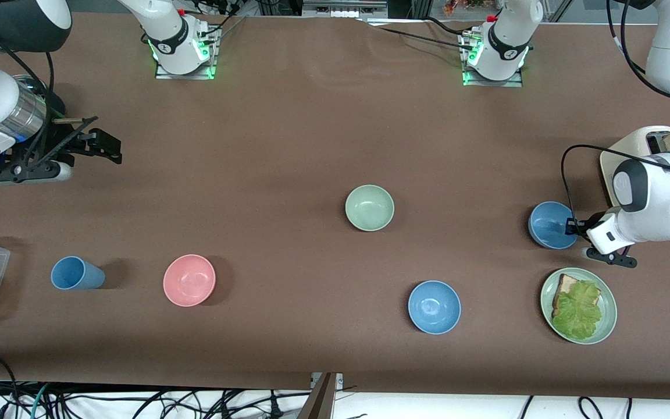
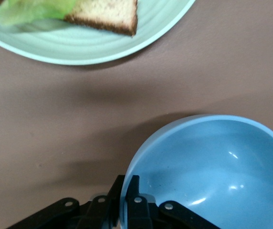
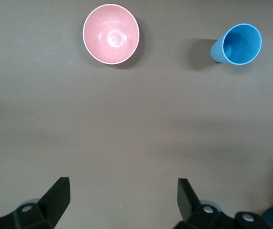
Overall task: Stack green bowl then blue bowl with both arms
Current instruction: 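Grasp the blue bowl rim with the left gripper and lift it, then carry the blue bowl over the green bowl and lower it inside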
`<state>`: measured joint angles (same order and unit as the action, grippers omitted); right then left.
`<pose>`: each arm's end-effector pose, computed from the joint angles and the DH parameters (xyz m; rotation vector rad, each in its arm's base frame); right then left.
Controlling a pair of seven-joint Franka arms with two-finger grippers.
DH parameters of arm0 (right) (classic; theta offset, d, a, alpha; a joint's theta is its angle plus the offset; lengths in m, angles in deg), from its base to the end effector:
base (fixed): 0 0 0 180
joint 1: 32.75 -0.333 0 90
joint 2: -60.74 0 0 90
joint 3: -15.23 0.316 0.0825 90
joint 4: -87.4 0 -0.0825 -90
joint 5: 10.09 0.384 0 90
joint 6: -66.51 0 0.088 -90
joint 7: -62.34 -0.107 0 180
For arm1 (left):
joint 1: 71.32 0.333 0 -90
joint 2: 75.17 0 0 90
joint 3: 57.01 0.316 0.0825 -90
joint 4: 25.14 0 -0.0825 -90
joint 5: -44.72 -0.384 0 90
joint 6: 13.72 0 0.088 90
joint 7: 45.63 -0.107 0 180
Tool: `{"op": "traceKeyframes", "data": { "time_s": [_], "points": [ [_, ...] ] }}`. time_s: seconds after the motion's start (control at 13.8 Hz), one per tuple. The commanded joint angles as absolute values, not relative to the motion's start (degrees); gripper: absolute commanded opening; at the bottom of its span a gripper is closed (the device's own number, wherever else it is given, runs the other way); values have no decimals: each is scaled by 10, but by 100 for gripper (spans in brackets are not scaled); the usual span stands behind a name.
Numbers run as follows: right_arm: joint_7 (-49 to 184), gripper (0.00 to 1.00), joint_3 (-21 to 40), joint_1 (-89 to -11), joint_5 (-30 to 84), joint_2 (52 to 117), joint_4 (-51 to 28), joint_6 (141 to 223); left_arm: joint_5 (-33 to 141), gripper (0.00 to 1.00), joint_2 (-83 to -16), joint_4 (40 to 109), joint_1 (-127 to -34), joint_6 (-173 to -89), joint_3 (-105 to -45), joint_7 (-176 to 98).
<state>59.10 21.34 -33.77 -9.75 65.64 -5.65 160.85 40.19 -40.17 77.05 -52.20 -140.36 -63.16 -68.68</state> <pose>0.5776 0.0706 0.5573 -3.1290 -0.1051 0.0996 0.6199 0.1497 0.1995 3.0535 -0.3297 -0.2610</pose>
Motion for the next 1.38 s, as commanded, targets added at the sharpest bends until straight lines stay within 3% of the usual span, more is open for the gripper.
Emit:
{"op": "traceKeyframes", "data": {
  "time_s": [0.0,0.43,0.72,1.3],
  "points": [
    [606,99,217,-331,-102,655,-51,1603,399,0,-411,778,-524,-1401,-627,-696],
    [606,99,216,-327,-100,656,-50,1601,396,0,-466,703,-555,-1233,-700,-667],
    [607,99,216,-327,-100,656,-50,1601,402,0,-466,657,-663,-1175,-705,-588],
    [604,99,216,-325,-99,658,-50,1599,477,0,-405,605,-870,-1187,-706,-385]
  ]
}}
